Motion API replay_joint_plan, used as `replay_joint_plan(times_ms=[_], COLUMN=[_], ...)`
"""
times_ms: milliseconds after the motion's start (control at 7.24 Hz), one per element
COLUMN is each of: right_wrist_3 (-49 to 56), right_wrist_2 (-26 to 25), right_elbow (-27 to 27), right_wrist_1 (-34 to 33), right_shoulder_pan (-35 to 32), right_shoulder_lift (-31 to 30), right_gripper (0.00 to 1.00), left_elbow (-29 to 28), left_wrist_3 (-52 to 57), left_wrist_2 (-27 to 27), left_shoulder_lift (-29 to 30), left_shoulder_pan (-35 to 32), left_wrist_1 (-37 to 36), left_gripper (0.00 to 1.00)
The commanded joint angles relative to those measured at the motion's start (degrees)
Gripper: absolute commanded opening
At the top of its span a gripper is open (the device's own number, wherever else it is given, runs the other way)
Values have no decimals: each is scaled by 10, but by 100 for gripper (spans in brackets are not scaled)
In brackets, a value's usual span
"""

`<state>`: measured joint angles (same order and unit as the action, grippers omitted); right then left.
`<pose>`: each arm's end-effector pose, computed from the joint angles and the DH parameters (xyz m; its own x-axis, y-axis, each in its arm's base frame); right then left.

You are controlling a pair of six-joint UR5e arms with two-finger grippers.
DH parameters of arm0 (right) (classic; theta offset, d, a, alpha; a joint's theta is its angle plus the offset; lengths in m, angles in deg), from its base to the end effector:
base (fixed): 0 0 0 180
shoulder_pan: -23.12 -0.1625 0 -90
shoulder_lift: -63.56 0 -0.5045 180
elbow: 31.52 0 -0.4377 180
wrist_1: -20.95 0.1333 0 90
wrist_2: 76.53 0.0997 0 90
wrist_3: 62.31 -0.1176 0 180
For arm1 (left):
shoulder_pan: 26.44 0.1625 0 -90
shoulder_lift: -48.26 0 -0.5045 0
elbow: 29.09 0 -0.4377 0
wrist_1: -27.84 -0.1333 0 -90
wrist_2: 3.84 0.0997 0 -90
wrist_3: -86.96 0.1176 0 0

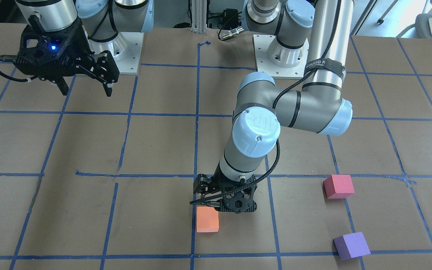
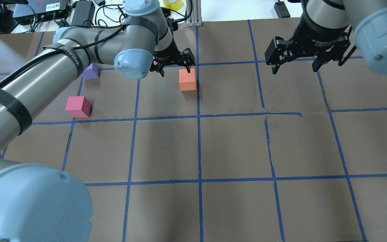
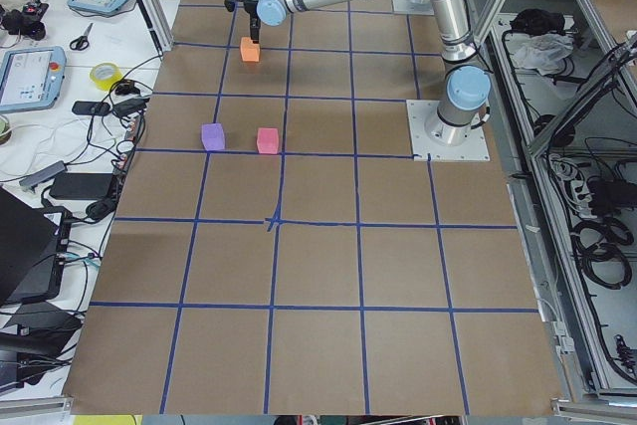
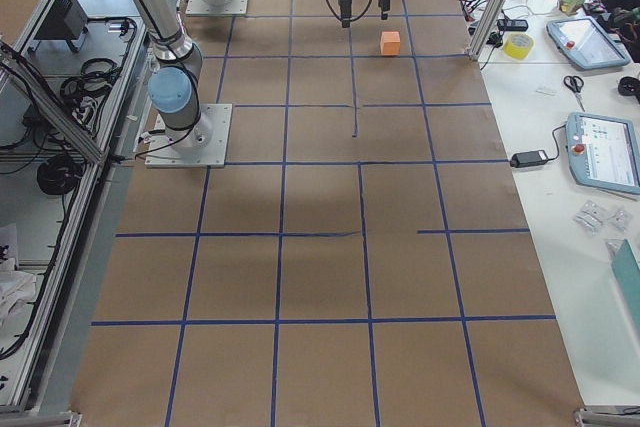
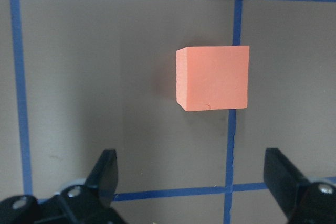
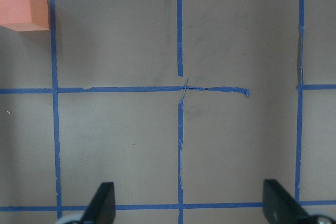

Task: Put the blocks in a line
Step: 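Raise the right gripper away while the left gripper reaches to the orange cube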

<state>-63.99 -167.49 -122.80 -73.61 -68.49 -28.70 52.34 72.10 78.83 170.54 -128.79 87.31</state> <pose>0.1461 -0.5244 0.5667 -0.9999 0.0027 0.0138 0.0014 0.9953 -0.0970 -0.3123 -0.7332 0.3091 -0.9878 -0.0294 0.1529 -0.0424 0.9957 -0.0823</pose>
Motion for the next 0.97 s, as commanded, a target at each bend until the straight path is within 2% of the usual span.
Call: replay_joint_plan(times_ms=[0, 276, 691, 829], right_wrist_3=[0, 1, 0, 0], right_wrist_2=[1, 1, 1, 1], right_elbow=[0, 0, 0, 0], right_wrist_1=[1, 1, 2, 1], right_shoulder_pan=[0, -1, 0, 0], right_shoulder_lift=[0, 0, 0, 0], right_gripper=[100, 100, 100, 100], left_elbow=[-31, -56, -46, -46], left_wrist_3=[-18, -18, -23, -34], left_wrist_2=[-4, -2, 8, 12], left_shoulder_lift=[50, 83, 103, 103], left_shoulder_pan=[-6, -6, -8, -8], left_wrist_1=[-4, -26, -44, -45], left_gripper=[100, 100, 100, 73])
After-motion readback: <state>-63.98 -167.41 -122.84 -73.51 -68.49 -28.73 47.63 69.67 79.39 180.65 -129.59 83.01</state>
